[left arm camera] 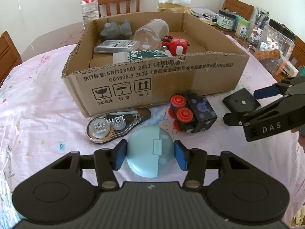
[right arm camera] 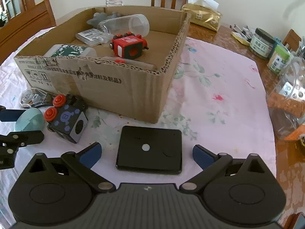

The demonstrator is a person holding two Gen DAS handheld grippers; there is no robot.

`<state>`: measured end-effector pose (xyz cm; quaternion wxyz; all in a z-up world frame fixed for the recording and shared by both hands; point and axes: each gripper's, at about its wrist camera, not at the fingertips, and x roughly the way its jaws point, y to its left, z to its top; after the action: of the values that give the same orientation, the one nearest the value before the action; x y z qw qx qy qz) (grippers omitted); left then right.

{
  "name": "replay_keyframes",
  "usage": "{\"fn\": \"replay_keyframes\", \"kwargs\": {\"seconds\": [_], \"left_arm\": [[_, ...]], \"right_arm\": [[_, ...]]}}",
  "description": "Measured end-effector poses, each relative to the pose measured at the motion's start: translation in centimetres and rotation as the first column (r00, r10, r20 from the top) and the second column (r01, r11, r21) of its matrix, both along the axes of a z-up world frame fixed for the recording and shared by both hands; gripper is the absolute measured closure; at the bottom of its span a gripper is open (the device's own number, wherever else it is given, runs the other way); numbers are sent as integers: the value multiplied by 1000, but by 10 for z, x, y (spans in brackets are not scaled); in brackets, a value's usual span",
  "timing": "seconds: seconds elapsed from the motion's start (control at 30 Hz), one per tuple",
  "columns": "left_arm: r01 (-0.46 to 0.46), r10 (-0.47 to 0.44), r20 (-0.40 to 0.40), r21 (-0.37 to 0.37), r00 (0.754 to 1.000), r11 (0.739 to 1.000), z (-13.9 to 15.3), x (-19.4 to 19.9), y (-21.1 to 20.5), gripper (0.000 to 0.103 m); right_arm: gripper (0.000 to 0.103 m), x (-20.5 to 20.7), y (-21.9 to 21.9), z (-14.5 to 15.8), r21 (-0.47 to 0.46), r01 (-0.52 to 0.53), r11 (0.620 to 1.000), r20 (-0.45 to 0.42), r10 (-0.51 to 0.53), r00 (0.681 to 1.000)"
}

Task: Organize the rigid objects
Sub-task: 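Grasp the light blue case with the left tool while the right tool grasps the black pad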

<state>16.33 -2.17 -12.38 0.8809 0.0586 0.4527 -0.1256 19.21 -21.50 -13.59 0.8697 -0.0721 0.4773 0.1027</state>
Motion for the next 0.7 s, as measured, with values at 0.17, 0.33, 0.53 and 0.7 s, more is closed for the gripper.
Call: {"fn": "replay_keyframes", "kwargs": {"seconds": [0.17, 0.33, 0.53, 0.7], "left_arm": [[-17, 17, 2, 2, 1000, 1000, 0, 0, -2, 50], [-19, 19, 8, 7, 1000, 1000, -1, 0, -4, 47], [-10, 10, 4, 5, 1000, 1000, -1, 3, -4, 48], [11, -11, -14, 10, 1000, 1000, 1, 5, -4, 51]], "right_arm": [[15, -1, 2, 4, 1, -6, 1000, 10, 6, 1000], [20, -1, -1, 5, 2, 3, 1000, 9, -3, 1000], [25, -2, -2, 5, 0, 19, 1000, 12, -19, 1000], [29, -2, 1, 8, -21, 9, 1000, 8, -9, 1000]]}}
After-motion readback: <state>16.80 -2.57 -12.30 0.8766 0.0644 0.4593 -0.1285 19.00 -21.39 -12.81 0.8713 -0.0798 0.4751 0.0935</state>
